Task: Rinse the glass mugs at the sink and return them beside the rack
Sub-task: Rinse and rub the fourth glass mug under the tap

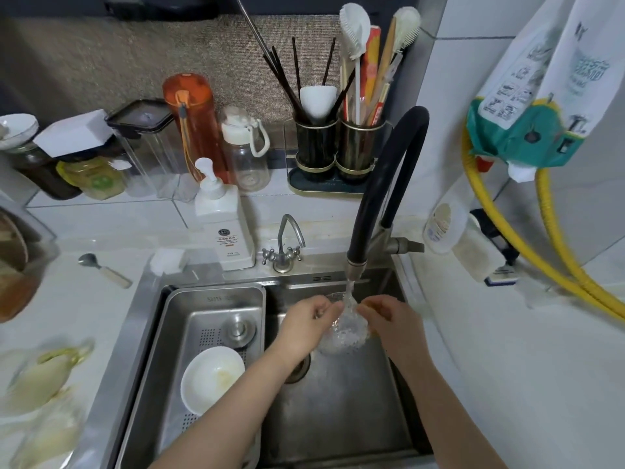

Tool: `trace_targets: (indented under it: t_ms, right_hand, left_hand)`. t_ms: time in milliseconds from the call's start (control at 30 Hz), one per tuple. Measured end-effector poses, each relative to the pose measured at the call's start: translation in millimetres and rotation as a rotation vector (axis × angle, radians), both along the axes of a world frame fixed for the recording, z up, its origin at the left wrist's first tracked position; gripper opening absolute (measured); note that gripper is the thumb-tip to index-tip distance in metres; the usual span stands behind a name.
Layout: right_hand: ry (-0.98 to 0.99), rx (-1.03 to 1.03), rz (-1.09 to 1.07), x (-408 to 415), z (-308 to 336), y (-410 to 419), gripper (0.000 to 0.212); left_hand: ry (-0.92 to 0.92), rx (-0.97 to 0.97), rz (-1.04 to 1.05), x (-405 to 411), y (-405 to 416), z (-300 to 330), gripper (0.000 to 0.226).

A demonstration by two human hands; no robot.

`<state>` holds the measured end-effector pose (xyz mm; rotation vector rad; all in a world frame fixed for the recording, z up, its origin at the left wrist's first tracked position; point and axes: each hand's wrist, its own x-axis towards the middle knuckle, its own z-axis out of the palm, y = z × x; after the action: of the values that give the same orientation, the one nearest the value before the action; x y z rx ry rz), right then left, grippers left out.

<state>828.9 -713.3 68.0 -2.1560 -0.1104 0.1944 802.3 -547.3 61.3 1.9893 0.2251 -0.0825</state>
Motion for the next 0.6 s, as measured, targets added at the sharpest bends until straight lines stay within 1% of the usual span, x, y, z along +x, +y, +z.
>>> trace_targets:
  t_ms: [133, 267, 333, 367, 433, 500, 533, 600]
  right_hand:
    - [-0.077, -0.099, 0.126, -9, 1, 13, 0.008]
    - [-0.086, -0.09, 0.113, -12, -1, 20, 0.013]
    - [-0.071, -0.03, 0.07, -12, -4, 22, 0.013]
    - [-0.06, 0.013, 0.034, -12, -5, 23, 0.011]
    - [-0.025, 0.107, -0.017, -11, -7, 21, 0.008]
    - [0.021, 0.18, -0.045, -8, -9, 18, 0.013]
    - [0.053, 0.23, -0.072, -6, -11, 15, 0.012]
    - [0.134, 0.312, -0.134, -1, -16, 10, 0.005]
  left_hand:
    - [0.079, 0.058, -0.002, 8, -9, 6, 0.033]
    - [0.113, 0.154, 0.106, 20, -10, 9, 0.038]
    - [0.106, 0.16, 0.183, 23, -12, 3, 0.038]
    - [0.082, 0.136, 0.192, 21, -13, 0, 0.035]
    - [-0.001, 0.058, 0.144, 13, -13, -3, 0.026]
    - [-0.077, -0.007, 0.073, 6, -9, 0, 0.025]
    - [-0.102, -0.035, 0.039, 4, -5, 3, 0.022]
    - [-0.095, -0.137, -0.01, 2, 3, 11, 0.014]
